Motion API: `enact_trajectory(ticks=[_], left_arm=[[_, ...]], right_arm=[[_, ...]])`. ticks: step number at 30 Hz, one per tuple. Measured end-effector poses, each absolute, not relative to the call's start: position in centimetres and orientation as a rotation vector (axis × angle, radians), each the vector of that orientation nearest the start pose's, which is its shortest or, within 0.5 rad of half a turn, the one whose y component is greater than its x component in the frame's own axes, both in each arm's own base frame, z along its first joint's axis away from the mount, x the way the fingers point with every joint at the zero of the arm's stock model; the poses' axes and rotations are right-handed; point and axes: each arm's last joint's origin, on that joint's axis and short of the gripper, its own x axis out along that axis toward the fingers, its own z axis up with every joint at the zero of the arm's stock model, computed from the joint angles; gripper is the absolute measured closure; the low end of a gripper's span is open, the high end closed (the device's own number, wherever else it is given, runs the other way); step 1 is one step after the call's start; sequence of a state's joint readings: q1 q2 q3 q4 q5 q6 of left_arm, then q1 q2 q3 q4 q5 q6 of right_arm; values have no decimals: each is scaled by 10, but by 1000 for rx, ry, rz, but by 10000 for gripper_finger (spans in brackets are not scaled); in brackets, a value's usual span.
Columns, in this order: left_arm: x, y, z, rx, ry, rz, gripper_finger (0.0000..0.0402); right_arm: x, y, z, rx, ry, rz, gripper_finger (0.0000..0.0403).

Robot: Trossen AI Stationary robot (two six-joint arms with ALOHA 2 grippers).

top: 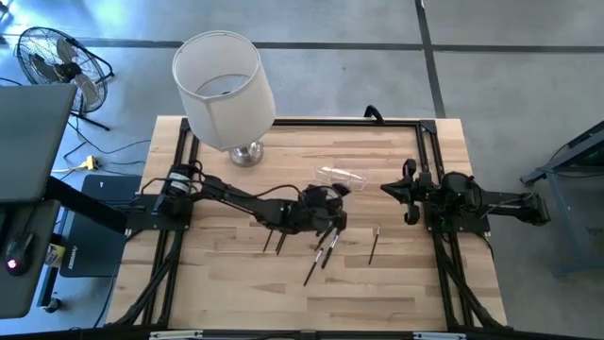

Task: Pick & Place Makeup Supplies
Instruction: Put the makeup brush into the transparent organizer

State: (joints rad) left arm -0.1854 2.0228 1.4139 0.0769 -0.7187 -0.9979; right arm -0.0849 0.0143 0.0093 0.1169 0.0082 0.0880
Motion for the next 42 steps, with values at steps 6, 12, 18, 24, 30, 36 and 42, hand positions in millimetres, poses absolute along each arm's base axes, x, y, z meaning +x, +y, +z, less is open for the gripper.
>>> enact_trajectory(ticks=[6,12,18,24,30,36,42], left_arm=[[452,-45,219,-655,67,695,353],[457,-17,230,-528,3,713,353],[458,6,235,-381,5,749,353],[459,26,238,-397,-33,757,353],[460,34,234,-392,-26,771,353],[463,38,222,-388,-3,779,351],[463,41,218,-361,13,816,345]], right_arm=[[97,-9,177,83,-116,-88,402],[97,-8,177,84,-116,-88,402],[97,-9,177,84,-116,-88,402],[97,-9,177,84,-115,-88,402],[97,-8,177,84,-115,-88,402],[97,-8,177,84,-115,-88,402],[97,-9,177,83,-116,-88,402]])
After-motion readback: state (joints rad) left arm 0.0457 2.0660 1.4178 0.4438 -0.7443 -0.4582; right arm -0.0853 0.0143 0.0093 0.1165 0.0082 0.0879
